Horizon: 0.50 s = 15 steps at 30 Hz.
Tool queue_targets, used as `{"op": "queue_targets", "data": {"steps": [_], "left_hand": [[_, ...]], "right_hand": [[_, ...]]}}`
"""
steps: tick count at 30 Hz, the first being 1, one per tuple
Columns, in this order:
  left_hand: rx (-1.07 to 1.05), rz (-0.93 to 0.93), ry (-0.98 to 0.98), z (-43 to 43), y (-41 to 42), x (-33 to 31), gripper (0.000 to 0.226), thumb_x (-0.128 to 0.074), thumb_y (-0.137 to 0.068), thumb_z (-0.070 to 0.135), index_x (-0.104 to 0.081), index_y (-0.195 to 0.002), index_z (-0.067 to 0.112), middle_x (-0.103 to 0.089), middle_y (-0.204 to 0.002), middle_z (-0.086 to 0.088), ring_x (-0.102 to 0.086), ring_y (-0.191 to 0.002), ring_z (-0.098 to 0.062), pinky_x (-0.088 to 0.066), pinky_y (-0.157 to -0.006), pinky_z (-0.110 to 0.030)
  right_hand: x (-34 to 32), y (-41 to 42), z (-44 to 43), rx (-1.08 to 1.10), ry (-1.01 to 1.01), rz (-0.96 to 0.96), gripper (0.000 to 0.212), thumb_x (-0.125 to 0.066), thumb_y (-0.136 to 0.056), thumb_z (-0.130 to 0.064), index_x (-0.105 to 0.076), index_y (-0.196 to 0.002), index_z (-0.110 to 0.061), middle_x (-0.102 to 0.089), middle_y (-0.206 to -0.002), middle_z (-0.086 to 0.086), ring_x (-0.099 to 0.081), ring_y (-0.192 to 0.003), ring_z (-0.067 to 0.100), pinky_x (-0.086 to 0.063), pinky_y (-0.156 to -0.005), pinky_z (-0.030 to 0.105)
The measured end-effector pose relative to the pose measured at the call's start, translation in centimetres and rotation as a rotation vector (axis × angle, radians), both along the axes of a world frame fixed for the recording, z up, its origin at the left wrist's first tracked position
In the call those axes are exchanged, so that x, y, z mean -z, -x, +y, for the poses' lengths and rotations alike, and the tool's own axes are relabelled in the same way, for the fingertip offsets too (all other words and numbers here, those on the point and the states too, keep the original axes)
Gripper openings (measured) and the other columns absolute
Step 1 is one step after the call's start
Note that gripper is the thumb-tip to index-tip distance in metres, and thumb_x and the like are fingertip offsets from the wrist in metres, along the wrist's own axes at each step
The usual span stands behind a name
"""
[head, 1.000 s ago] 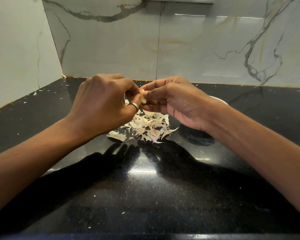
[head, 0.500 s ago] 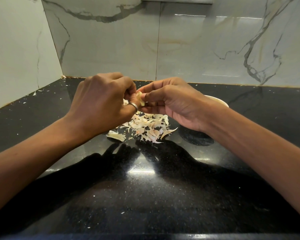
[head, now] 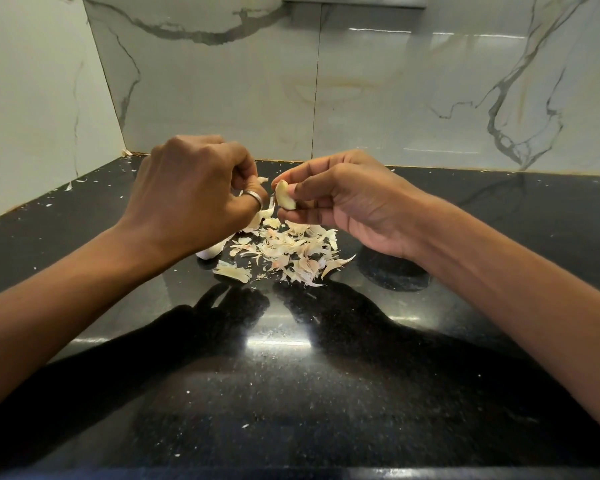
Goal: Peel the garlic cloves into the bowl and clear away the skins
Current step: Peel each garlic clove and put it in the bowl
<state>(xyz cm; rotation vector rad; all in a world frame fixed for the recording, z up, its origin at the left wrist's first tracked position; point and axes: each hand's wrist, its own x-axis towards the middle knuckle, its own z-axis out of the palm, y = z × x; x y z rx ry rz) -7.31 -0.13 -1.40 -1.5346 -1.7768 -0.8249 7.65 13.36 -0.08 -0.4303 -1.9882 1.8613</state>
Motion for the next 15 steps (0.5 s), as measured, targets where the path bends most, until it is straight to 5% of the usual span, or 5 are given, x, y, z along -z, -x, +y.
{"op": "queue_targets", "data": {"steps": [7, 15], "left_hand": [[0.032, -0.035, 0.020, 0.01, -0.44, 0.20, 0.028, -0.057, -0.078, 0.038, -0.072, -0.096, 0.022, -0.067, -0.083, 0.009, -0.065, -0.072, -0.024, -0.057, -0.067, -0.044], [0.090, -0.166, 0.035, 0.51, -0.60, 0.51, 0.030, -0.062, -0.084, 0.049, -0.077, -0.091, 0.024, -0.069, -0.072, 0.009, -0.065, -0.062, -0.010, -0.057, -0.061, -0.036]], "right_hand": [[0.11, 0.04, 0.24, 0.020, -0.024, -0.013, 0.019, -0.062, -0.093, 0.009, -0.070, -0.109, 0.008, -0.071, -0.101, 0.019, -0.070, -0.092, 0.025, -0.063, -0.082, 0.031], [0.34, 0.33, 0.24, 0.051, -0.127, -0.012, 0.017, -0.065, -0.093, 0.008, -0.070, -0.109, 0.008, -0.073, -0.109, 0.027, -0.073, -0.097, 0.031, -0.062, -0.090, 0.038]]}}
